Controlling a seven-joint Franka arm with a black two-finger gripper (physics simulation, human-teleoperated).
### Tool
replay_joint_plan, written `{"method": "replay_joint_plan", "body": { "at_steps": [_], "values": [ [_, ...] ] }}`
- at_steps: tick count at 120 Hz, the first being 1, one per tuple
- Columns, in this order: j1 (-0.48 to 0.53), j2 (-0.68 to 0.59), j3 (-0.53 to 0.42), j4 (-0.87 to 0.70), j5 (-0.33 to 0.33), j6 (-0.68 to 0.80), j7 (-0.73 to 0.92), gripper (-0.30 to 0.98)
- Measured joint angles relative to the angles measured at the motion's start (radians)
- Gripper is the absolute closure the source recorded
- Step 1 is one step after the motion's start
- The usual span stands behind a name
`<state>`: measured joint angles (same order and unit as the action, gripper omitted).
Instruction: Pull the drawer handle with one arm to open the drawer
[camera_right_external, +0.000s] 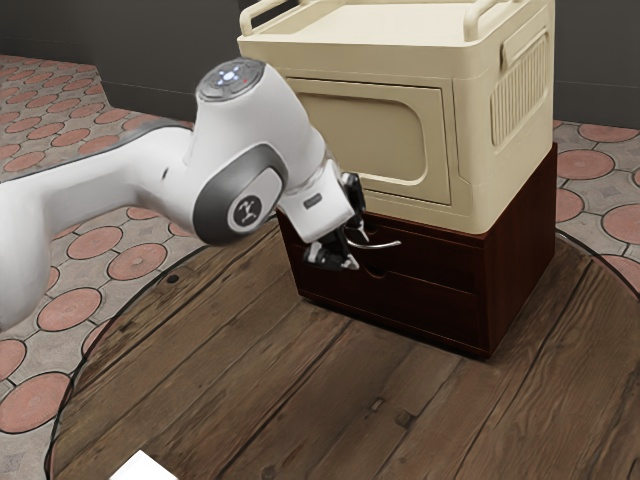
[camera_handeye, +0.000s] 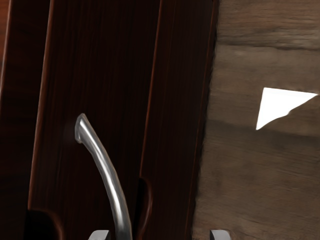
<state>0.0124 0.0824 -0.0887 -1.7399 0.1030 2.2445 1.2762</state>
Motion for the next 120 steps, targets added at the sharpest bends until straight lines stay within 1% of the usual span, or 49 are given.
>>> {"method": "replay_joint_plan", "body": {
  "at_steps": [45,74,96,120],
  "values": [
    [0.000,0.012,0.000,0.000,0.006,0.020,0.012,0.54],
    [-0.005,0.010,0.013,-0.005,0.006,0.026,0.017,0.60],
    [-0.006,-0.019,0.013,-0.043,0.005,0.027,0.019,0.63],
    [-0.008,-0.103,0.012,-0.128,-0.001,0.028,0.020,0.66]
  ]
}}
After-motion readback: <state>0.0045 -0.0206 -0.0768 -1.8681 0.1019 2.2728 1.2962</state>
